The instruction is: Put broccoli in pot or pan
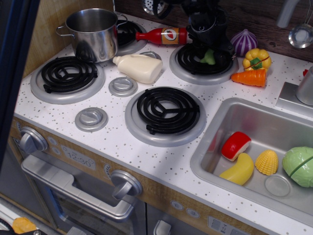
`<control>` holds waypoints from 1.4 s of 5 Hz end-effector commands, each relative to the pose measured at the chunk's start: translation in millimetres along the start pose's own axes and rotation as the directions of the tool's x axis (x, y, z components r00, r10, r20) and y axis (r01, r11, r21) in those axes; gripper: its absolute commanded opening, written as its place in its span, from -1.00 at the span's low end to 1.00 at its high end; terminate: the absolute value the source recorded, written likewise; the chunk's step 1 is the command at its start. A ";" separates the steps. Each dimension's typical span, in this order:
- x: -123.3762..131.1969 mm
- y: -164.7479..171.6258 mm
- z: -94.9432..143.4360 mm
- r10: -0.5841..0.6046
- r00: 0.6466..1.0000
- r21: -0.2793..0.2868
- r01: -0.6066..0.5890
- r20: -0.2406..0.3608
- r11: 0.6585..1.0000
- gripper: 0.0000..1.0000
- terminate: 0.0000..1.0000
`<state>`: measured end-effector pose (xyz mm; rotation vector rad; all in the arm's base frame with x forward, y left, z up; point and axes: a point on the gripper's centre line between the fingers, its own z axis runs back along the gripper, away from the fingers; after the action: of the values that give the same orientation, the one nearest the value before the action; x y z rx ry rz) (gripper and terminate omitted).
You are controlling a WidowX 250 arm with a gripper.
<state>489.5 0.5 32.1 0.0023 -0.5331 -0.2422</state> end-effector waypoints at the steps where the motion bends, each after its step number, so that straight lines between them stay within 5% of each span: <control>1: 18.7 29.0 77.5 0.006 1.000 0.313 -0.014 0.024 0.950 -1.00 -1.00; 3: -24.0 94.3 131.9 -0.046 0.991 0.528 0.107 -0.127 0.842 -1.00 -1.00; 5: -68.1 184.5 158.4 -0.149 0.973 0.495 0.219 -0.177 0.841 -1.00 -1.00; 6: -84.9 214.0 148.4 -0.201 0.965 0.457 0.258 -0.170 0.851 -1.00 -1.00; 7: -84.5 222.8 133.0 -0.258 0.958 0.409 0.287 -0.126 0.866 1.00 -1.00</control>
<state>395.9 236.6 94.4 0.4590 -0.4609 -0.3788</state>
